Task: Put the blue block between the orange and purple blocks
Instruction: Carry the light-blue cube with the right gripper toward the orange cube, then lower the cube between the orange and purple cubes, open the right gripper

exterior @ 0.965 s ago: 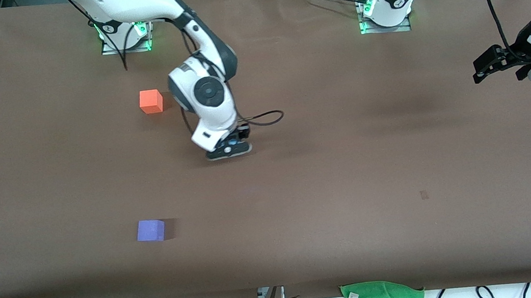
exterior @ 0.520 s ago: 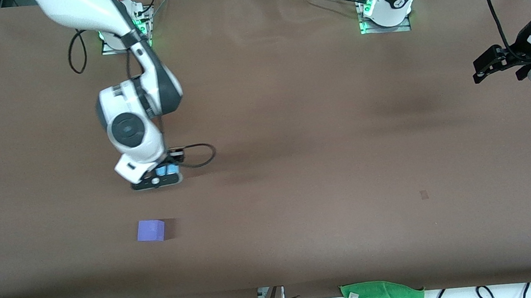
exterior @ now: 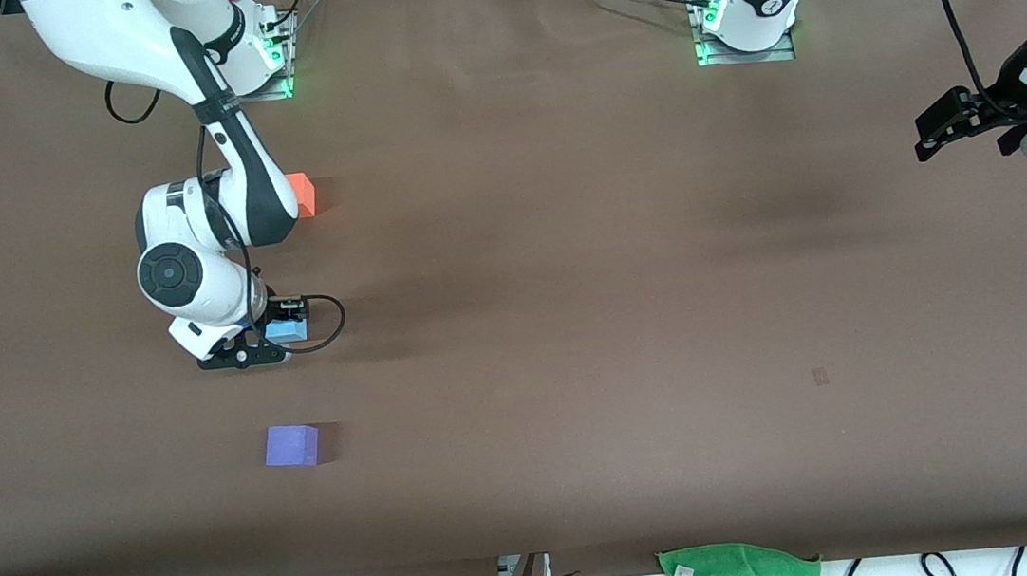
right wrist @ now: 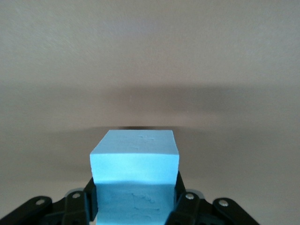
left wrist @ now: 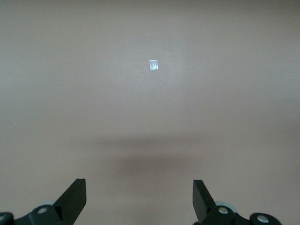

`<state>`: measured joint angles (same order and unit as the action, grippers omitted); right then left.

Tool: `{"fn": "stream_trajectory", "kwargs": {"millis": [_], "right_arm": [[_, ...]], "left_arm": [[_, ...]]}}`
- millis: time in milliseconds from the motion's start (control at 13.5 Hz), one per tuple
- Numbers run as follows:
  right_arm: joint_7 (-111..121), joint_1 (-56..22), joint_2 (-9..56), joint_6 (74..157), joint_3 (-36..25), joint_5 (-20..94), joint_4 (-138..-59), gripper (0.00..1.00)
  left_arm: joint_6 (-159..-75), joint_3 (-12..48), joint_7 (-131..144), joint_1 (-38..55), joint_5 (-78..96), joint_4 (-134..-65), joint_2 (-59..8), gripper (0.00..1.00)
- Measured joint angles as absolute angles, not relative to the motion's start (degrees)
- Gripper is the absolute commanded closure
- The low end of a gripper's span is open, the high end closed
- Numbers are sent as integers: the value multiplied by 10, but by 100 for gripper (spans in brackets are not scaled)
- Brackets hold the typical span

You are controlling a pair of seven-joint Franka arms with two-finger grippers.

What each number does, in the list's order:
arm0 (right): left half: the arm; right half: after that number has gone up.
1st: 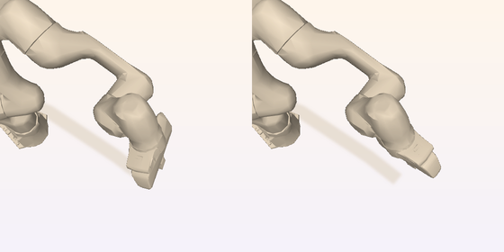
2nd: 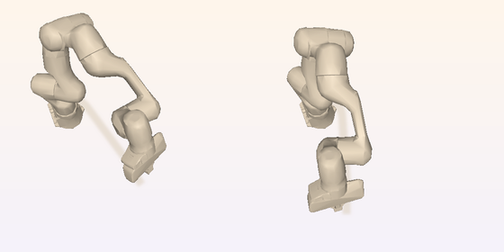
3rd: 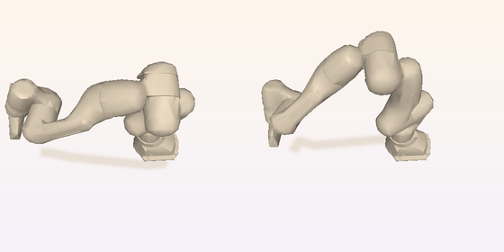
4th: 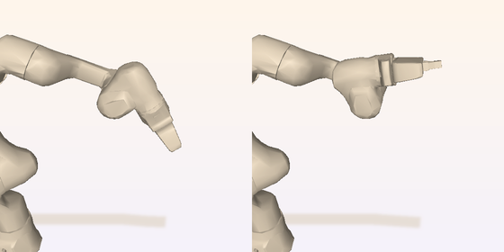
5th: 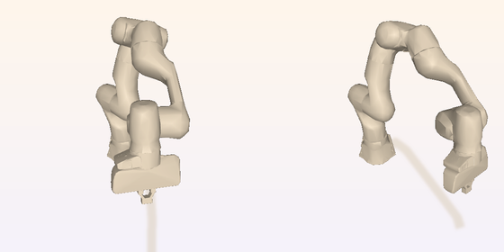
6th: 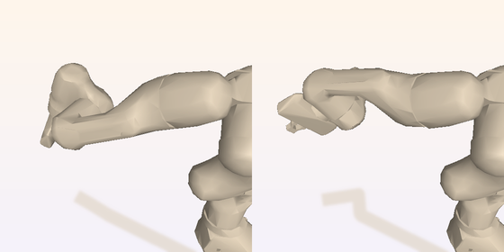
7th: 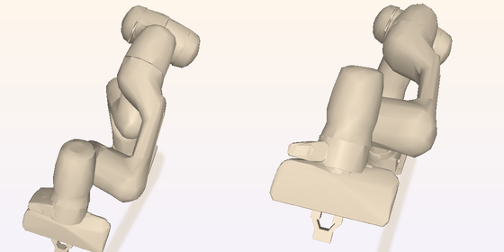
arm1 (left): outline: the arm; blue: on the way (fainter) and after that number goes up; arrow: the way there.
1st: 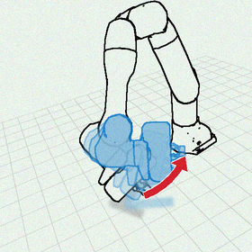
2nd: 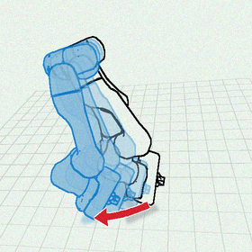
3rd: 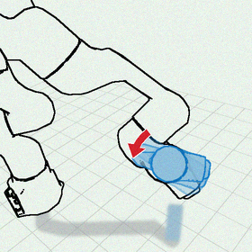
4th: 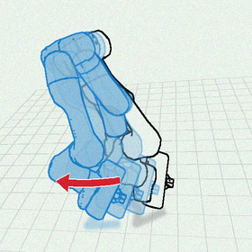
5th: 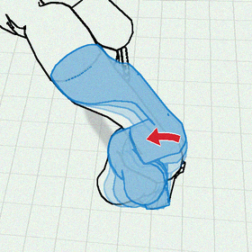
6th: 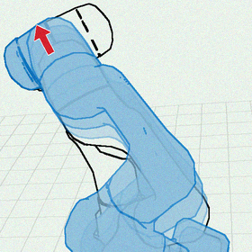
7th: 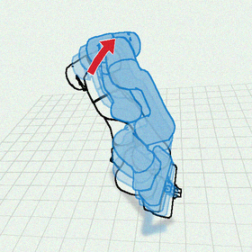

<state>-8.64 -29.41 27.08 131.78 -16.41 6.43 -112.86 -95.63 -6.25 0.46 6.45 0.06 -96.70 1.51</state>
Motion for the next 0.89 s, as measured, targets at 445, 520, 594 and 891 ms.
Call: {"fn": "stream_trajectory", "kwargs": {"millis": [445, 520, 594, 891], "right_arm": [[-86, -294, 268, 1377, -164, 70, -1174, 0], [-86, -295, 263, 1377, -164, 70, -1173, 0], [-86, -295, 256, 1373, -164, 70, -1169, 0], [-83, -295, 222, 1208, -177, 70, -1066, 0]], "left_arm": [[-956, -62, 5, 64, 1, -967, 14, 0], [-956, -62, 5, 64, 1, -967, 14, 0], [-956, -62, 5, 64, 1, -967, 14, 0], [-956, -62, 5, 64, 1, -967, 13, 0]]}}
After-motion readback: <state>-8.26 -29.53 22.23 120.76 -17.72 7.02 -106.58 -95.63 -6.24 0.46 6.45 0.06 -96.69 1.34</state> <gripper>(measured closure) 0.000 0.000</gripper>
